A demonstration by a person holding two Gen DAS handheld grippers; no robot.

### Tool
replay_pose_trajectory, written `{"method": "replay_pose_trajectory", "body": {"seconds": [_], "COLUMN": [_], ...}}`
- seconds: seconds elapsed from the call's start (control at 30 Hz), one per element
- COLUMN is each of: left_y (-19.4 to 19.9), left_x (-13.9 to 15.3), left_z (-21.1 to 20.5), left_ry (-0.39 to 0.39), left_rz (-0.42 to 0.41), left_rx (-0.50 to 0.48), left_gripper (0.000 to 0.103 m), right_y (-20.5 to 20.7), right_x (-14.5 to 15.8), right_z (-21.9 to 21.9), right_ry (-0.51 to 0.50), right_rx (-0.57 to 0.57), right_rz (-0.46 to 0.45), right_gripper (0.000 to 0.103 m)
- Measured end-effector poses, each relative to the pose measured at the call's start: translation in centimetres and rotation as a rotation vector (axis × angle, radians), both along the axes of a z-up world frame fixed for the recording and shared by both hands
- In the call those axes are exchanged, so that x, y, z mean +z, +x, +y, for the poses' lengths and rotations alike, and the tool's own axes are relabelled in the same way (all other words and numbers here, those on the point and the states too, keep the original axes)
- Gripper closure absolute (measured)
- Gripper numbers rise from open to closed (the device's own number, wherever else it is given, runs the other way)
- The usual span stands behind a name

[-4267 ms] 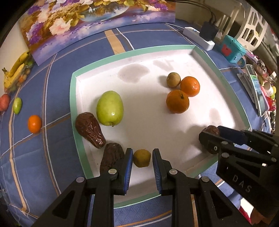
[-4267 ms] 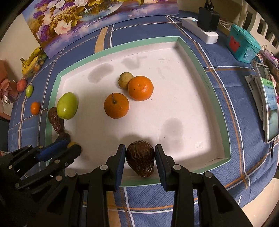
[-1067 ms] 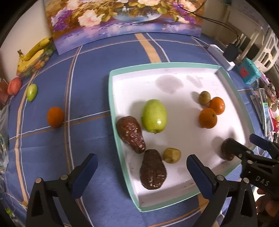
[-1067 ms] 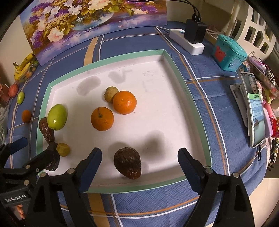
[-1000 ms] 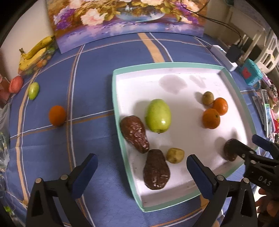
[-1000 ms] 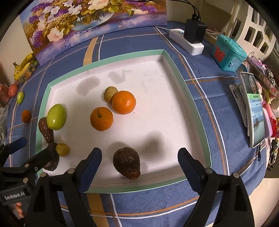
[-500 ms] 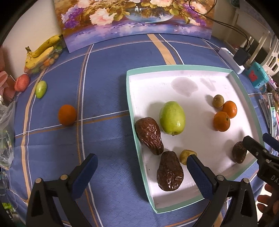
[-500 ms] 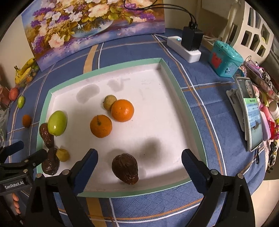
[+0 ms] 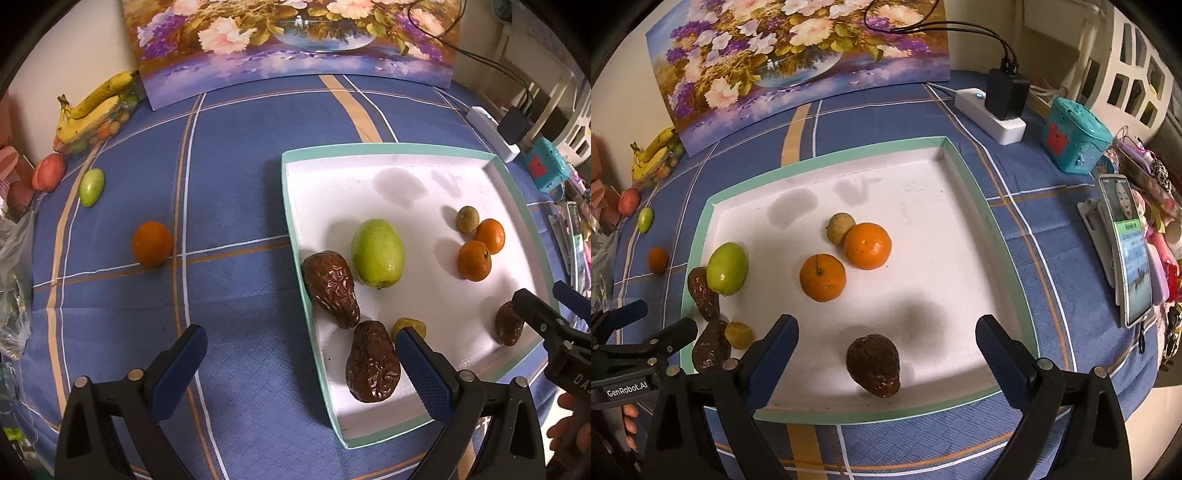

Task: Organize fruits
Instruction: 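Move both open tools away from the tray toward the loose orange and pear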

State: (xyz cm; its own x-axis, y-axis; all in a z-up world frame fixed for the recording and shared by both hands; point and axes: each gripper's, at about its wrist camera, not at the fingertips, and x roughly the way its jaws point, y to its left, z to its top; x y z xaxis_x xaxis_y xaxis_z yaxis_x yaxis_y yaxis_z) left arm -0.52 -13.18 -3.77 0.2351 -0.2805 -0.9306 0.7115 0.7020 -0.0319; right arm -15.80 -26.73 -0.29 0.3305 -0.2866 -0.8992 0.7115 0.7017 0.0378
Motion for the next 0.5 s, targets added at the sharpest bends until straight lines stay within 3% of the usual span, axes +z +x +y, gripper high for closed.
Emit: {"method": "replay_pose_trajectory", "body": {"seconds": [0.5], "left_y": [3.1], "left_x": [0.5], "left_z": [3.0], "left_ry": [-0.045], "left_rz": [0.033], "left_rx": [0.057], "left_gripper": [0.0], "right_y": [2.0], "right_x": [0.4], "right_z": [1.4], "right_ry": [-0.018], "right_rx": [0.024], "right_rz": [-0.013], "right_gripper": [0.006]}}
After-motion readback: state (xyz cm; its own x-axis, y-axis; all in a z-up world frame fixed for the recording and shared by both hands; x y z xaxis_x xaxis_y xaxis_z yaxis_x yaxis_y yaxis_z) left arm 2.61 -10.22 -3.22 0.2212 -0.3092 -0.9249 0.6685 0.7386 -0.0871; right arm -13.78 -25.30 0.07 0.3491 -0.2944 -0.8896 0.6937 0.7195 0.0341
